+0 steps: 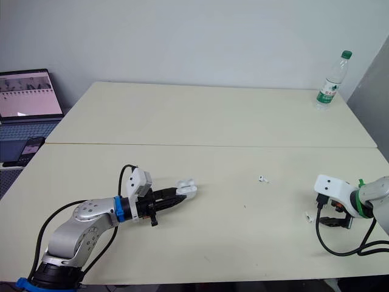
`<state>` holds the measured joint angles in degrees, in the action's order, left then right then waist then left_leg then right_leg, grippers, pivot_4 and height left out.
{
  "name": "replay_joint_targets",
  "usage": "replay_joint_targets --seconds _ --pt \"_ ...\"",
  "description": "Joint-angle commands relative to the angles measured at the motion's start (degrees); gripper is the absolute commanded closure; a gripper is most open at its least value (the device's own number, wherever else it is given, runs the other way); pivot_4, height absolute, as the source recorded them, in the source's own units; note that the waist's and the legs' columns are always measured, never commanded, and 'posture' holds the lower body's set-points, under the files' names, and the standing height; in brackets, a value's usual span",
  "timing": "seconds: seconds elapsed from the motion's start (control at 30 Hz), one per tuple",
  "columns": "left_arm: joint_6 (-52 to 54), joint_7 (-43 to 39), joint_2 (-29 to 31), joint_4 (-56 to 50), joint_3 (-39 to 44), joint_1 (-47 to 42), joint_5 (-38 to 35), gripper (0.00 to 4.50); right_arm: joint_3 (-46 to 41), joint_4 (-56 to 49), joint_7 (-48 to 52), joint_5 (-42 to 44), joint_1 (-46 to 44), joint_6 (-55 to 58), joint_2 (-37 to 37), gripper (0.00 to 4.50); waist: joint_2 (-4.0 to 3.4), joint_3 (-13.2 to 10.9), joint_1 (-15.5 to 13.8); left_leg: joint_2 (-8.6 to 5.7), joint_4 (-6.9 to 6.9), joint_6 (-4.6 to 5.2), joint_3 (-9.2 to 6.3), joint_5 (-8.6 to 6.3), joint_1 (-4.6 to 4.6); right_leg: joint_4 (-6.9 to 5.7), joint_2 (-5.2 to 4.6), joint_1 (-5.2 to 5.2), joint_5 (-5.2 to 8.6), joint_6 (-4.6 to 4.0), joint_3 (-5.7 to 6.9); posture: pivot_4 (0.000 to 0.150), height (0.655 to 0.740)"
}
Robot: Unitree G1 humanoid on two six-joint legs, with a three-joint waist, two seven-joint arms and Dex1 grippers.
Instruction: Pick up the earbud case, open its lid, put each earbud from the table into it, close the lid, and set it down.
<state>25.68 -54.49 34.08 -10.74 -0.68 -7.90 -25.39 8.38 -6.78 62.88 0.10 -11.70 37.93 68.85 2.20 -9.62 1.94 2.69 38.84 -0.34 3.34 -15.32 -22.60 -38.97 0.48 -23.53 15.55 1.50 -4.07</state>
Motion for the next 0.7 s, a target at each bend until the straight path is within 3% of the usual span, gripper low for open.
replay_joint_targets --seconds 0.03,0.37,0.7 --pt "-1.23 -0.42 0.52 -0.77 0.66 -0.67 -0.08 3.69 -1.7 -3.55 0.38 1.38 -1.84 2.96 -0.26 0.03 -0.06 -0.03 -0.01 0.0 0.0 0.0 0.0 0.0 -0.01 0.0 0.0 0.0 0.0 -0.01 0.0 0.15 0.7362" --pt "-1.88 -0.63 0.27 0.11 0.4 -0.86 0.21 3.69 -3.7 -10.08 2.46 7.87 -3.38 11.71 0.17 0.03 -0.11 -0.07 -0.1 -0.03 0.0 0.0 -0.08 0.0 -0.11 0.02 -0.01 -0.04 0.0 -0.01 0.02 0.15 0.7362" --pt "-2.4 -0.75 0.2 0.59 0.15 -0.91 0.27 3.69 -3.62 -10.1 3.2 8.27 -3.08 6.11 2.0 0.03 -0.13 -0.08 -0.12 -0.03 0.0 0.0 -0.06 0.0 -0.13 0.02 -0.01 -0.09 0.01 -0.01 0.03 0.15 0.7362"
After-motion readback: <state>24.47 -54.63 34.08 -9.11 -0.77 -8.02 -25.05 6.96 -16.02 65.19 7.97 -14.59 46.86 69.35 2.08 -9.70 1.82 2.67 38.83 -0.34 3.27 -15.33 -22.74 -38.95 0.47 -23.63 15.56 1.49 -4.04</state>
